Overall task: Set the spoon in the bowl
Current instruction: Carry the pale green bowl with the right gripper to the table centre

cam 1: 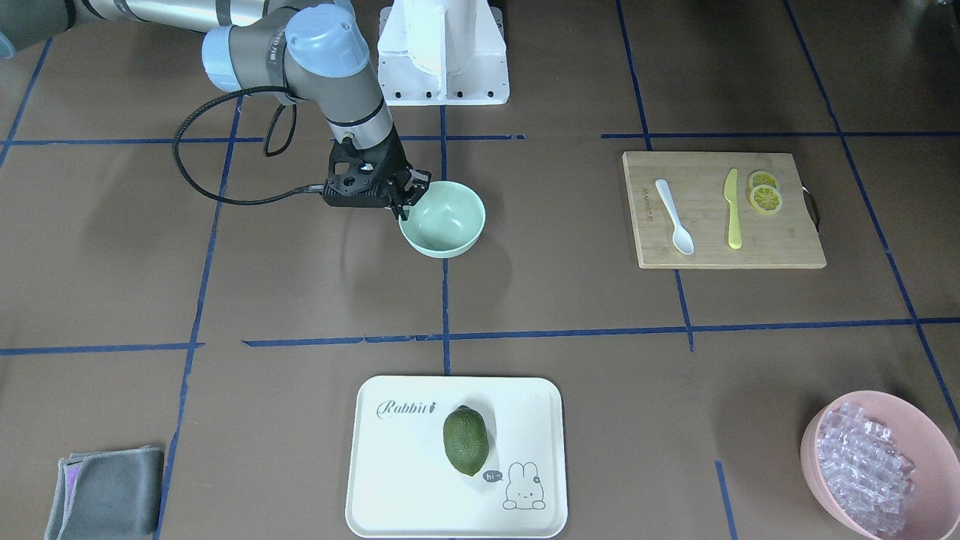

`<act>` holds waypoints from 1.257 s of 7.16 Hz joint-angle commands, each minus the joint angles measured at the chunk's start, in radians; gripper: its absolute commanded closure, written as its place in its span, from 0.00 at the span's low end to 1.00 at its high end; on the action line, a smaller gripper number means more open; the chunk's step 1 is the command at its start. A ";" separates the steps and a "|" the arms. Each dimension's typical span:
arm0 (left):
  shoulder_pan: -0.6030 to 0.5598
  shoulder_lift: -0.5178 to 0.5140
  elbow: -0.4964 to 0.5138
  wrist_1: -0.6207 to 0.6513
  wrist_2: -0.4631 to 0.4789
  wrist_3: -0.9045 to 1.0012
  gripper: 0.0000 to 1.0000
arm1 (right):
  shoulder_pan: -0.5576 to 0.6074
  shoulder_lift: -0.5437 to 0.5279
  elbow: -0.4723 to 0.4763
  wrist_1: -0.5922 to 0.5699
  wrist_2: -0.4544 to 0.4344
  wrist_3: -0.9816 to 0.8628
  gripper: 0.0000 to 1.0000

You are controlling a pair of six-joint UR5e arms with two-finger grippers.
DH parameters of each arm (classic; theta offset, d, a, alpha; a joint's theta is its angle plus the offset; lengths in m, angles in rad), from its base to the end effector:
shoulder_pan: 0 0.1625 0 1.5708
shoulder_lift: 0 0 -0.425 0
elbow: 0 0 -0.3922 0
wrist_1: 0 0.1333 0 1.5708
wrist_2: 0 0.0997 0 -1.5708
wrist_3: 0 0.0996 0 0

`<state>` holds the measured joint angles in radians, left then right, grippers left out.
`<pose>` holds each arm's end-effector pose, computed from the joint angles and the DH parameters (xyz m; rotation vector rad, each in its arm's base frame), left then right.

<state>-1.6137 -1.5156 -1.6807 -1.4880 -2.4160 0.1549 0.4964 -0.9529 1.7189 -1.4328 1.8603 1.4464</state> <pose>-0.0787 -0.4630 0.6343 0.0572 0.8439 0.0934 -0.5353 -0.4092 0.2177 0.0176 -0.9381 0.2135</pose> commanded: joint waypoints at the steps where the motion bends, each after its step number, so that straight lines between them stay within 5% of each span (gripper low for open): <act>1: 0.000 0.000 -0.001 0.000 0.000 0.000 0.00 | -0.024 0.006 -0.041 0.000 -0.001 0.002 0.98; 2: 0.000 0.000 -0.001 0.000 0.000 0.000 0.00 | -0.024 0.006 -0.042 0.002 -0.001 0.002 0.97; 4: 0.000 0.000 -0.001 0.000 0.000 0.000 0.00 | -0.024 0.020 -0.042 0.003 0.002 0.003 0.77; 5: 0.000 0.002 -0.001 0.000 0.000 0.000 0.00 | -0.024 0.020 -0.042 0.003 0.002 0.002 0.30; 6: 0.000 0.002 -0.001 0.000 0.000 0.000 0.00 | -0.024 0.019 -0.041 0.003 0.002 0.002 0.00; 9: 0.000 0.000 -0.083 0.005 0.009 -0.005 0.00 | -0.001 0.016 -0.021 -0.003 0.002 -0.003 0.00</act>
<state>-1.6137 -1.5156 -1.7063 -1.4869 -2.4140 0.1539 0.4789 -0.9343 1.6863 -1.4302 1.8625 1.4471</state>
